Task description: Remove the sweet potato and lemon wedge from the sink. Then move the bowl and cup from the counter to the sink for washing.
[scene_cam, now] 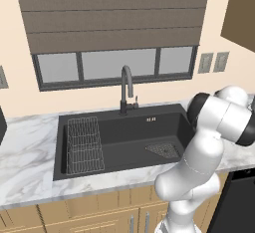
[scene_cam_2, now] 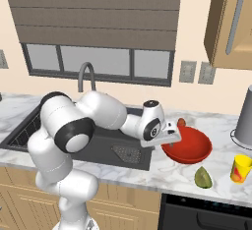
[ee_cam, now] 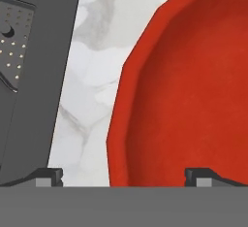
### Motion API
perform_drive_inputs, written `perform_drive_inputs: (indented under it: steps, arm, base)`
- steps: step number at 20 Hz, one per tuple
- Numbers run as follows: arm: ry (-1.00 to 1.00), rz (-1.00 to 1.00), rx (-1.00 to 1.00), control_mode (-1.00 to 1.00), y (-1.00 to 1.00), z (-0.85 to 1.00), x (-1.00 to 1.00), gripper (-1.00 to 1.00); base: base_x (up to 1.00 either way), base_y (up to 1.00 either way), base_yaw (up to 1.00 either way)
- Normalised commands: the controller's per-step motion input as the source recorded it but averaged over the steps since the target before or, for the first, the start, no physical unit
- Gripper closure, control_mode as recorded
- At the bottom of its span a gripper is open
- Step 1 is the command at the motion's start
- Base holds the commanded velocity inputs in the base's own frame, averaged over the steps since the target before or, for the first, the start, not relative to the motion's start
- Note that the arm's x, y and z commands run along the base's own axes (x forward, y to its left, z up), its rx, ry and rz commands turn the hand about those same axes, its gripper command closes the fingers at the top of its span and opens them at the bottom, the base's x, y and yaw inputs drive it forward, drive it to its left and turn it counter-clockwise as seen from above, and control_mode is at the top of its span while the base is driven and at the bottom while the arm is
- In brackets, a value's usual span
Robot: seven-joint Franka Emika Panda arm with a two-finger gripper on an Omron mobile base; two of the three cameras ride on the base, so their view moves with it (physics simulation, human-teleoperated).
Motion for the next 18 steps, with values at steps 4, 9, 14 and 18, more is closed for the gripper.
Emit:
perform_drive_inputs:
  steps: [4, 9, 14, 18]
  arm:
    - [-0.02, -0.01, 0.00, -1.00, -0.02, -0.07, 0.02, 1.00]
    - [0.00, -0.02, 0.00, -1.00, -0.05, -0.02, 0.00, 1.00]
    - [0.00, -0.03, 0.00, -1.00, -0.03, 0.00, -0.01, 1.00]
    - [0.00, -0.03, 0.00, -1.00, -0.01, 0.04, -0.07, 1.00]
  base:
    - [0.00, 0.00, 0.00]
    - [0.00, 0.00, 0.00]
    - [0.00, 0.00, 0.00]
    - [0.00, 0.00, 0.00]
